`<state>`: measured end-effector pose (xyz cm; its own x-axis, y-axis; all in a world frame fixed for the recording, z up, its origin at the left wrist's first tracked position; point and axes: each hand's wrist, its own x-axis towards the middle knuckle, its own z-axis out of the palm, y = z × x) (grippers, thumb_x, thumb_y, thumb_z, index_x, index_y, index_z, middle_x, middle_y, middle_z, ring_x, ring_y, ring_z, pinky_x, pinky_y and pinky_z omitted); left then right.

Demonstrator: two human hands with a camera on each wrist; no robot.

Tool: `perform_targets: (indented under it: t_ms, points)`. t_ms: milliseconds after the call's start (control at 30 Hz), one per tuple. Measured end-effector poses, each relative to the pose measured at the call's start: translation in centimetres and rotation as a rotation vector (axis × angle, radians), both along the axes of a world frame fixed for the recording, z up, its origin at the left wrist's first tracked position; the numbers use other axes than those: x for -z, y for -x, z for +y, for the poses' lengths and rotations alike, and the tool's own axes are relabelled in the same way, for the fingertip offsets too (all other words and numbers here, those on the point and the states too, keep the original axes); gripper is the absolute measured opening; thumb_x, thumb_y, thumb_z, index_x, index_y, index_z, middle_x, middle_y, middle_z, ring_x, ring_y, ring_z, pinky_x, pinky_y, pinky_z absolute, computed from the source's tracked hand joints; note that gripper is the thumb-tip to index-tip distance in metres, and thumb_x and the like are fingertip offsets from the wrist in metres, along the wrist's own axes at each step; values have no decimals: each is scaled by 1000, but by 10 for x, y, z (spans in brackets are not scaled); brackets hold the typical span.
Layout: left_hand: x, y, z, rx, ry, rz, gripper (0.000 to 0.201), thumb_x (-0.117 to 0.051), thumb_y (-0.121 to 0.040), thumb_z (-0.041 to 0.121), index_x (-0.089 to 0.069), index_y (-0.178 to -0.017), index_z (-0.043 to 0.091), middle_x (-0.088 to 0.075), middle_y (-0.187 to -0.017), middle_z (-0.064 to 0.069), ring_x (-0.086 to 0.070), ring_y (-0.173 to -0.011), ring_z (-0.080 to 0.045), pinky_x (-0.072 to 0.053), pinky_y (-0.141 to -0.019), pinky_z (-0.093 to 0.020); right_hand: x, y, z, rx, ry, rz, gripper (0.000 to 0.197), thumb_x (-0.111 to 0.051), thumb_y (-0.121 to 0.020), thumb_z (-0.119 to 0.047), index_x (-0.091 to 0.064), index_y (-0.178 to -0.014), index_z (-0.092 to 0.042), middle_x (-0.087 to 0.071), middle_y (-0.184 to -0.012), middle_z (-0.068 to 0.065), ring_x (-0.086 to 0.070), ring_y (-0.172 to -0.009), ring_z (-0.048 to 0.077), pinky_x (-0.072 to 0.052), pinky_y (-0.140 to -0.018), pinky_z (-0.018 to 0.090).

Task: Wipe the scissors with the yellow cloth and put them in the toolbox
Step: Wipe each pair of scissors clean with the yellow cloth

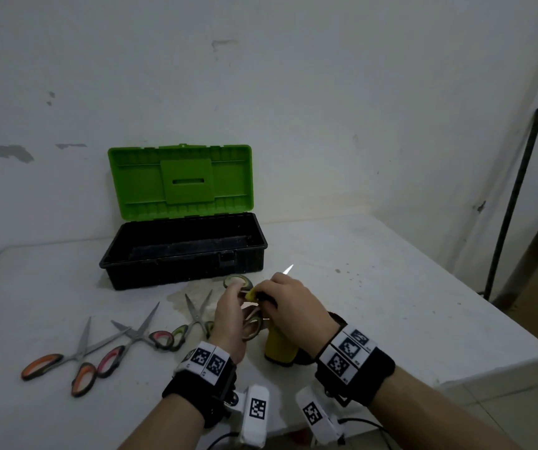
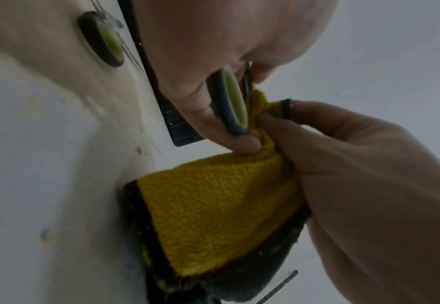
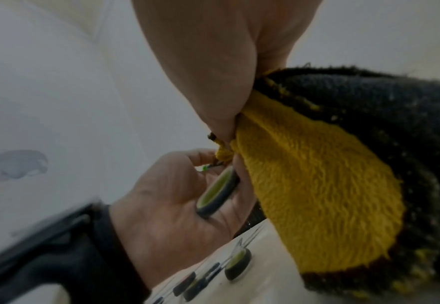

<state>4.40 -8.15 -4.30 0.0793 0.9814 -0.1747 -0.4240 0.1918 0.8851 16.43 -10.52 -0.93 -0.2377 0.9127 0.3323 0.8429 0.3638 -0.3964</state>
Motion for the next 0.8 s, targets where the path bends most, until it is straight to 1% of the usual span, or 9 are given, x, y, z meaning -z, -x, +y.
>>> perform_targets:
  t_ms: [67,167,233,333,367,433,533,667,800]
  points:
    - [-1,3,1,-4,-3,16,33,-46,-99,34,-65,-89,9,-69,-87,-17,-68,-78,-31,-56,-60,-37,2,1,2,6,0,-10,23,-49,-97,-22,-64,-115,-24,-55,-105,1,-58,-91,24,-53,-78,42]
    - [1,6,4,-56,-3,98,46,-41,-103,46,-66,-104,8,-73,-97,-16,-72,-86,-35,-57,-59,-37,1,2,3,-4,-9,-31,25,-49,-98,-22,-64,-117,-25,-54,-106,0,-59,-90,24,-53,-77,40]
    - [2,7,6,-74,-37,146,47,-37,-105,47,-65,-108,9,-72,-99,-18,-72,-84,-36,-57,-56,-35,0,4,2,-11,-11,-62,25,-50,-97,-22,-64,-118,-23,-53,-106,1,-59,-89,24,-53,-77,39]
    - [4,9,7,-91,-68,192,46,-37,-105,45,-64,-109,9,-73,-98,-18,-73,-80,-33,-57,-55,-35,-4,1,0,10,29,-76,25,-54,-94,-22,-65,-116,-19,-55,-106,4,-59,-93,26,-52,-80,40]
    - [5,9,7,-97,-65,186,45,-37,-105,45,-64,-109,9,-73,-99,-18,-73,-80,-32,-58,-57,-37,-5,-1,0,16,37,-79,24,-55,-93,-23,-65,-115,-18,-57,-106,5,-58,-95,26,-52,-81,41]
    - [7,7,7,-91,-46,155,45,-37,-105,46,-64,-112,11,-73,-102,-18,-73,-85,-33,-61,-66,-42,-7,-1,-2,17,23,-69,23,-55,-93,-24,-65,-113,-16,-60,-105,6,-58,-95,26,-51,-81,40]
    - [10,-3,4,-50,-36,98,51,-36,-103,54,-64,-118,14,-74,-106,-17,-74,-93,-31,-61,-75,-45,-7,7,-4,-7,-24,-31,20,-54,-93,-22,-66,-108,-16,-61,-98,6,-60,-88,24,-52,-76,39]
    - [13,-5,6,-58,-16,42,55,-35,-103,55,-63,-121,12,-73,-109,-18,-73,-98,-31,-59,-75,-41,-5,9,-2,43,-4,-36,18,-54,-93,-22,-66,-105,-17,-58,-98,4,-59,-87,24,-52,-76,39]
    - [16,-5,6,-42,-31,54,56,-34,-103,56,-62,-124,13,-72,-111,-18,-73,-99,-31,-59,-74,-40,-8,6,-4,51,-7,-35,18,-55,-91,-22,-68,-102,-15,-58,-95,5,-60,-85,25,-52,-75,40]
